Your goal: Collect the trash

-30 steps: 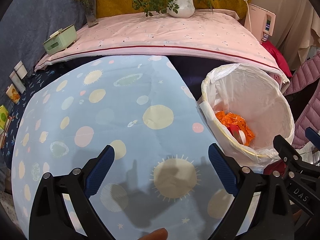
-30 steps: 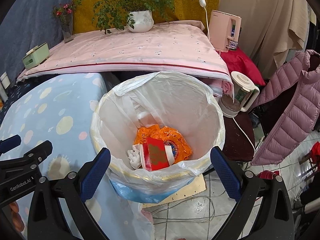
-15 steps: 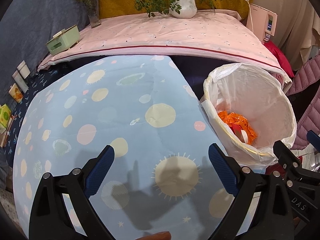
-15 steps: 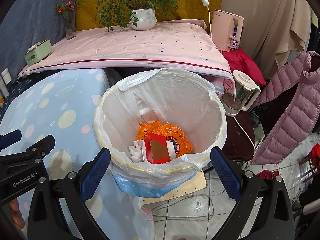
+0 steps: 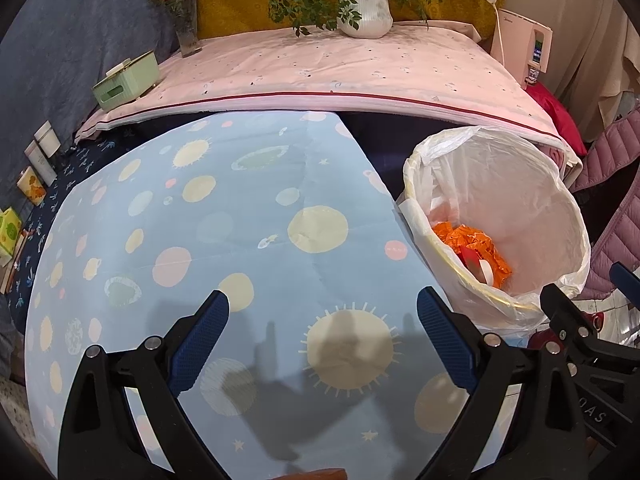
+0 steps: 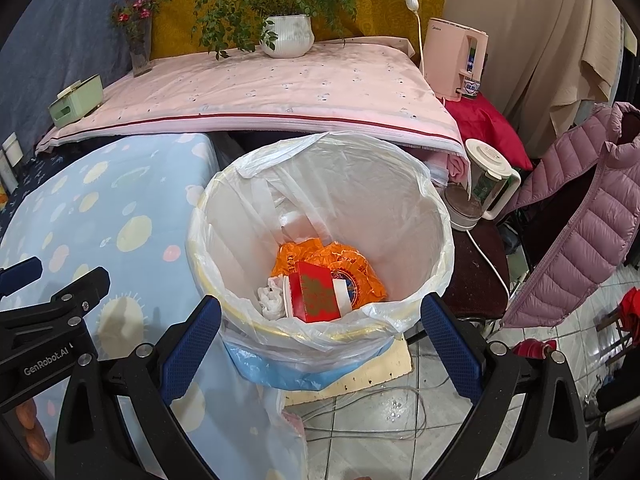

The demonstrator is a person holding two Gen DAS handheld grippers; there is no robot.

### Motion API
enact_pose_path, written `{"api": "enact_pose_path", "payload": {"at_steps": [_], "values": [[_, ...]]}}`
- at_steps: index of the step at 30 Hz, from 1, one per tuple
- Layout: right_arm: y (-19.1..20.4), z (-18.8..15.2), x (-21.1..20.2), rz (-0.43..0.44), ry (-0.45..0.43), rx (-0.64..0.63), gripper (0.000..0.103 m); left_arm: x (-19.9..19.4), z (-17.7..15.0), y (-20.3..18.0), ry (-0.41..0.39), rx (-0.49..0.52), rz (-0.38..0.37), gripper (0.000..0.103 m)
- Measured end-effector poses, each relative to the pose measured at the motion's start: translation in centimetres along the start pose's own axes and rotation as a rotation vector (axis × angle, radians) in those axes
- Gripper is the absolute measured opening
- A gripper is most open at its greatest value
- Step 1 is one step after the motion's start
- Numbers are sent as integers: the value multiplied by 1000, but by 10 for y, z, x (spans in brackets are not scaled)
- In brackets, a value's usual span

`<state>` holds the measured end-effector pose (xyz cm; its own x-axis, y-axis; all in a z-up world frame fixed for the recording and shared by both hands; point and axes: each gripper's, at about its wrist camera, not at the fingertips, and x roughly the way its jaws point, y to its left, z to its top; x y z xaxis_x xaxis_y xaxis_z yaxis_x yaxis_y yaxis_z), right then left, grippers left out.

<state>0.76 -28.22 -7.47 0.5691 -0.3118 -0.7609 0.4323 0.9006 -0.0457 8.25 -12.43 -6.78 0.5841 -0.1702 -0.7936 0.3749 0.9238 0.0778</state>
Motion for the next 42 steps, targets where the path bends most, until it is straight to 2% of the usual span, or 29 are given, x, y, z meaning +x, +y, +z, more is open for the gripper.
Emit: {"api": "enact_pose_path", "payload": {"at_steps": [42], "values": [[-1,-5,2,-3,8,2,96,0,-4,-7,1,6,-4,91]]}}
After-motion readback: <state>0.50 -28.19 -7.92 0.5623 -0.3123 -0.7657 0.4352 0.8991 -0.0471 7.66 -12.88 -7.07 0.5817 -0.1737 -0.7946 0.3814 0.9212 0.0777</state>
